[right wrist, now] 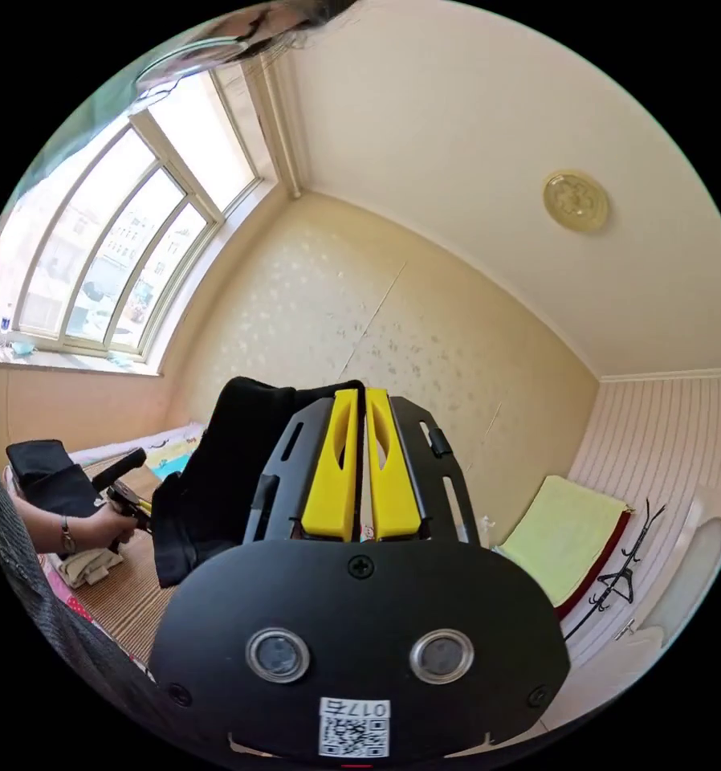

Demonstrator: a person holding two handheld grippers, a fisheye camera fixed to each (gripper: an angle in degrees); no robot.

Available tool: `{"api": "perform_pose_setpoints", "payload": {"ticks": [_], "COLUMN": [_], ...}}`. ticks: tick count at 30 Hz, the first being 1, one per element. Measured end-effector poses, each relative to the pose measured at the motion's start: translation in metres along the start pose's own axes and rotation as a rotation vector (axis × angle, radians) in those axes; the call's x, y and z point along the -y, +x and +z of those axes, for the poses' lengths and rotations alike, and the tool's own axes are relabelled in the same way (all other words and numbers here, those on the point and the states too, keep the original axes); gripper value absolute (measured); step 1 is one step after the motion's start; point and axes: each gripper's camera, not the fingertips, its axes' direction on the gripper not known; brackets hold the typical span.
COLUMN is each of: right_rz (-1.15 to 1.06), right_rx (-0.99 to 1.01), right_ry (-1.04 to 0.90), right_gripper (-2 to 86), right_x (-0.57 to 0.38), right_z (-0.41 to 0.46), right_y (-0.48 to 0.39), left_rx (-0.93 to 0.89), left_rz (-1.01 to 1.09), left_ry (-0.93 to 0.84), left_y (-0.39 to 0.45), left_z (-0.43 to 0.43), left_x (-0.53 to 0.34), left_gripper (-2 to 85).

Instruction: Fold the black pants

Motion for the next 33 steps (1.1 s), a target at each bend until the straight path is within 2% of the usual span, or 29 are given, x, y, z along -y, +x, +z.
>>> {"api": "perform_pose_setpoints", "payload": {"ticks": [2, 3, 6, 10, 13, 16, 20, 23, 25, 27, 30, 33], "right_rz": [0.023, 0.048, 0.157, 0.289, 0.386, 0.435, 0.509, 0.619, 0.727, 0.759, 0.668, 0.625], "right_rx": [-0.041, -0.066, -0.07, -0.163, -0.134, -0.088, -0.05, 0.03, 0.119, 0.207, 0.217, 0.408], "right_ry": [0.043, 0.062, 0.105, 0.146, 0.155, 0.124, -0.086, -0.322, -0.578, -0.765, -1.019, -1.068], "right_gripper": [1.0, 1.1, 1.3, 1.8, 2.0, 2.0, 1.8, 1.7, 1.5, 1.4, 0.9, 0.9], "right_x": [0.009, 0.013, 0.012, -0.018, -0.051, -0.088, -0.138, -0.198, -0.265, -0.322, -0.416, -0.511], "right_z": [-0.01, -0.015, -0.026, -0.042, -0.054, -0.042, 0.036, 0.17, 0.322, 0.427, 0.518, 0.526], "right_y": [0.016, 0.03, 0.075, 0.136, 0.175, 0.2, 0.232, 0.267, 0.282, 0.276, 0.232, 0.18], "left_rx": [-0.08, -0.127, -0.223, -0.246, -0.33, -0.255, -0.099, -0.006, 0.043, 0.168, 0.395, 0.351], "left_rz": [0.142, 0.266, 0.391, 0.306, 0.168, 0.197, 0.128, 0.016, -0.107, -0.268, -0.431, -0.542], "left_ry": [0.165, 0.257, 0.414, 0.522, 0.608, 0.657, 0.536, 0.384, 0.252, 0.085, -0.066, -0.151], "left_y": [0.036, 0.064, 0.107, 0.12, 0.113, 0.124, 0.111, 0.05, -0.015, -0.117, -0.219, -0.286], "left_z": [-0.03, -0.051, -0.096, -0.131, -0.142, -0.147, -0.114, -0.056, -0.005, 0.063, 0.114, 0.142], "left_x": [0.012, 0.019, 0.041, 0.069, 0.078, 0.076, 0.101, 0.157, 0.203, 0.239, 0.208, 0.113], "left_gripper": [16.0, 10.3, 4.3, 3.2, 3.1, 3.2, 3.4, 3.8, 4.4, 6.4, 8.0, 9.9]}}
